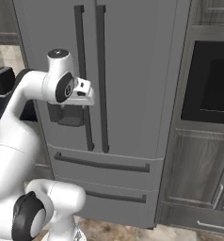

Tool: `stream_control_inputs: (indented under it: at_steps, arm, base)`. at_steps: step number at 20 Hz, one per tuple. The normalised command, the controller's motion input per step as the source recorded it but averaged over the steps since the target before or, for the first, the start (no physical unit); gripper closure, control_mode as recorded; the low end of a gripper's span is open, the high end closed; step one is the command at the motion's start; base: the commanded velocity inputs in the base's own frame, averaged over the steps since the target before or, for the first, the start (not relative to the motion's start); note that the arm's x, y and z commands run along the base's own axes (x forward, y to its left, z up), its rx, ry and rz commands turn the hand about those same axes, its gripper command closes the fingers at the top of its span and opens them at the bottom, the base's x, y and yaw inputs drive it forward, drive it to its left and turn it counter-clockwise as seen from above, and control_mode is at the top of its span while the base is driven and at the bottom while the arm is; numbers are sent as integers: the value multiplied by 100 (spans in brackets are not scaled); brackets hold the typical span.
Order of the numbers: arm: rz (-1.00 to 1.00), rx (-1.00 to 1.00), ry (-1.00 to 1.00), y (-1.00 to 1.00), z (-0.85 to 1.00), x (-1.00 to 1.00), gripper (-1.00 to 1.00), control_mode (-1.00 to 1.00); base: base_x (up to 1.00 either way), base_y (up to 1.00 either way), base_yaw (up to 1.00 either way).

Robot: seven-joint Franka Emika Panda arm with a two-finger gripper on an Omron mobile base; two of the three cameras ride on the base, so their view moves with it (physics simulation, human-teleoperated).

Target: Retrieve the sausage and cheese from the fridge and place them on the cutting board on the counter.

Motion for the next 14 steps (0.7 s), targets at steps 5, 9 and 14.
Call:
stream_control_inputs:
  at_steps: [5, 9, 14]
  arm:
    - [1, 0, -67, -36, 6, -12, -100, -100]
    - [0, 8, -17, -28, 10, 19, -100, -100]
    - [0, 14, 9, -21, 15, 36, -100, -100]
  base:
    - [0, 0, 0]
    - [0, 0, 0]
    - [0, 0, 0]
